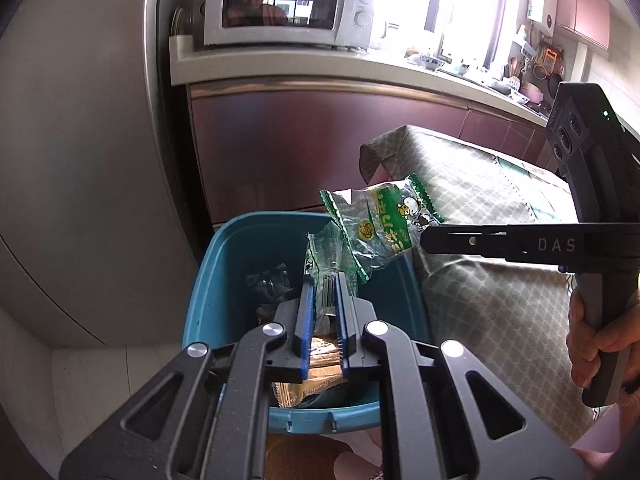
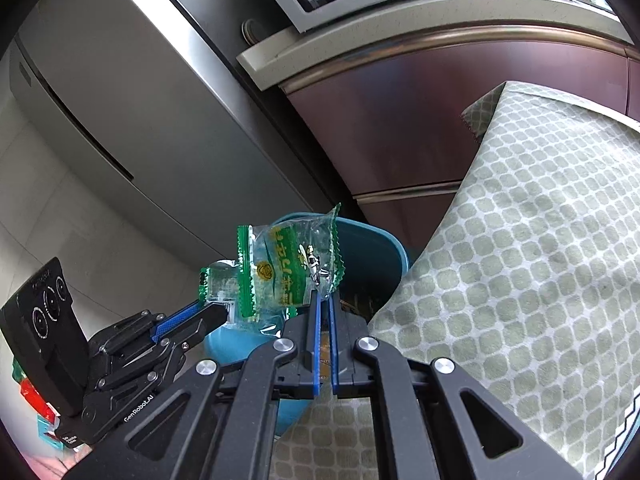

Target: Collect trash

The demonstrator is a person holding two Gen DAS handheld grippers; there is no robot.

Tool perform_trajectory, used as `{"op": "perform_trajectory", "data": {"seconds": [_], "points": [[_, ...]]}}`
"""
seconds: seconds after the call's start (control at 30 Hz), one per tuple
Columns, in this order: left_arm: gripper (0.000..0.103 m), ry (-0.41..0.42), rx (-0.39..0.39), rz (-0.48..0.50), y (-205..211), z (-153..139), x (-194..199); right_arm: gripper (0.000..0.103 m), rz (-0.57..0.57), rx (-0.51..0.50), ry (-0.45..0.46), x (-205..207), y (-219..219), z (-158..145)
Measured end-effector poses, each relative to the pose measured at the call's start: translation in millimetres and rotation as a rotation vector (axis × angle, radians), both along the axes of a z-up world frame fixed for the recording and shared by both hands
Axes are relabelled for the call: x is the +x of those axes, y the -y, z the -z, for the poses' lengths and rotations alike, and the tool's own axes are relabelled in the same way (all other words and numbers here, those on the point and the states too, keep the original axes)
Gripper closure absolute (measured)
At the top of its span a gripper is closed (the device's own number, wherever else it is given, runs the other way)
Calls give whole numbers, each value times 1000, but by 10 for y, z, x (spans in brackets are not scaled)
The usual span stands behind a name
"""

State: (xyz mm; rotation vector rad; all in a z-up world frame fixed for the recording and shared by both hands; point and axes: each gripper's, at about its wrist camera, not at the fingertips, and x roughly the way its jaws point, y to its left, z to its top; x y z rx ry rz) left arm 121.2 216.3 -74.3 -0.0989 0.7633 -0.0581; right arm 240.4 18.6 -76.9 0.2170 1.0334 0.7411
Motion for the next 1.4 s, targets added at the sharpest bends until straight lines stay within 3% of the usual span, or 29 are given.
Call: {"op": "perform_trajectory", "data": {"seconds": [0.7, 0.77, 0.97, 1.07, 1.4], "points": [[91, -93, -14, -29, 57, 423, 429, 93, -39, -61, -18, 61, -272, 144], [87, -84, -14, -25, 89, 419, 437, 93, -39, -58, -18, 59, -253, 146], [77, -42, -23, -3, 175, 291, 321, 81, -40, -21, -19, 17, -153, 119], [67, -3, -33, 23, 236, 146, 206, 66, -56, 5, -3, -76, -62, 61], [55, 125, -28, 204, 887, -372, -144, 62, 16, 46, 106, -474, 692, -274]]}}
